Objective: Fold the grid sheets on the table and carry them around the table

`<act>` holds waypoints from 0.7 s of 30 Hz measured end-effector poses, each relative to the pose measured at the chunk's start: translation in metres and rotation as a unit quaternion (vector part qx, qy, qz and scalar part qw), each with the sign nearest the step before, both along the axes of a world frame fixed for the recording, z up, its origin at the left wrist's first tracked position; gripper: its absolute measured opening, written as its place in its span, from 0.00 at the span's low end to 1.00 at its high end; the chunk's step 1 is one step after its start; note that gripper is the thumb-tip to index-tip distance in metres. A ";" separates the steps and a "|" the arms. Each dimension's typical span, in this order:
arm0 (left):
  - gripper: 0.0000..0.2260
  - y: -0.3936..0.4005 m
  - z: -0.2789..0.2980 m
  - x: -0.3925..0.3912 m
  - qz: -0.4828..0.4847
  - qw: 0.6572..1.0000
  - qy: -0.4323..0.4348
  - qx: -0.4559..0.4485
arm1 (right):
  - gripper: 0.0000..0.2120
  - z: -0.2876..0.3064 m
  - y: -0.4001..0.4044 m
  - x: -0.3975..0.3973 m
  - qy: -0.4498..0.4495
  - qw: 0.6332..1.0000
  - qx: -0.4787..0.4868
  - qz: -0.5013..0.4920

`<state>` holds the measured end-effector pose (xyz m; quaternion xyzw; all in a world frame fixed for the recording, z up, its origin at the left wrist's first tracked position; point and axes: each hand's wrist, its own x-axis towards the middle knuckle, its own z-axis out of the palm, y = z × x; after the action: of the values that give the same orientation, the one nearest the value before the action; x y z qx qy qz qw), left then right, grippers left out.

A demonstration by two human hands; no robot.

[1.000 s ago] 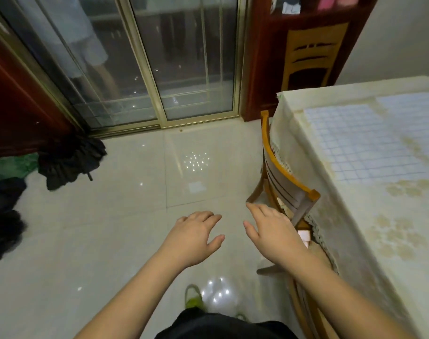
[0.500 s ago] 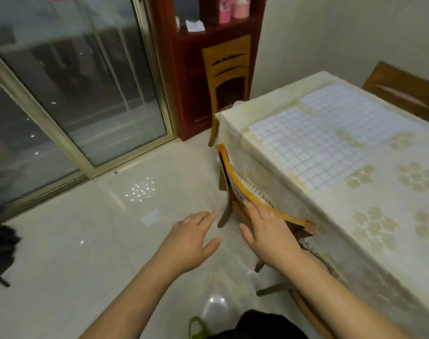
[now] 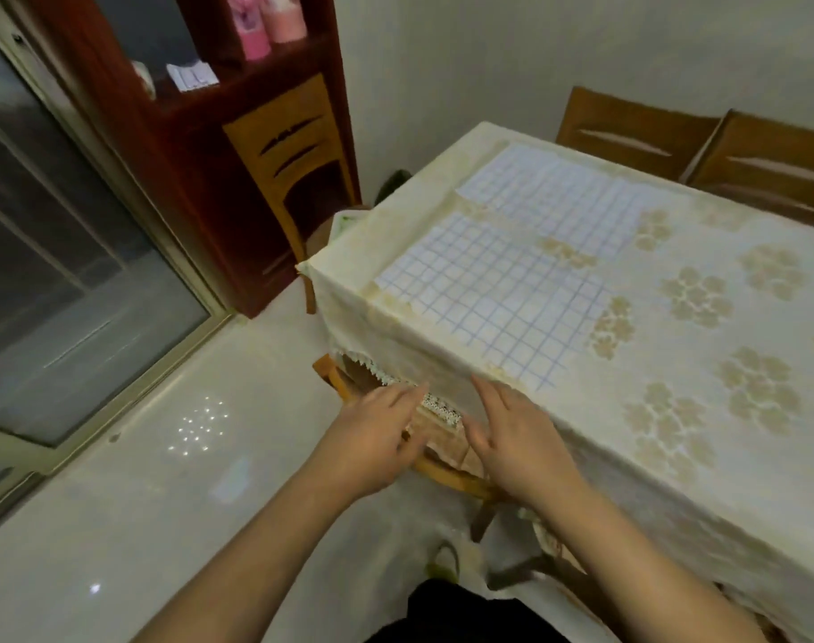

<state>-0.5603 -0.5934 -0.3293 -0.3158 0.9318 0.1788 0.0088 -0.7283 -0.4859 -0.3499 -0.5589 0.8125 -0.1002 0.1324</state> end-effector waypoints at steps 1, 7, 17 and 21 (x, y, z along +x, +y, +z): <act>0.26 -0.009 0.002 -0.008 -0.007 1.000 -0.001 0.008 | 0.32 0.000 -0.008 -0.007 -0.004 1.000 0.004 -0.005; 0.26 -0.078 0.002 -0.044 -0.023 0.999 -0.011 0.032 | 0.28 -0.009 -0.060 -0.042 -0.029 0.999 0.022 -0.004; 0.25 -0.194 -0.028 -0.103 -0.100 0.990 -0.006 0.097 | 0.27 -0.032 -0.135 -0.064 -0.026 0.993 0.042 -0.102; 0.25 -0.251 -0.058 -0.112 -0.148 0.983 -0.017 0.107 | 0.27 -0.049 -0.169 -0.058 -0.034 0.985 0.073 -0.155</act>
<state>-0.6719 -0.8446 -0.3875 -0.1745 0.9436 0.2685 0.0847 -0.7861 -0.6552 -0.3993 -0.4108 0.8895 -0.0791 0.1836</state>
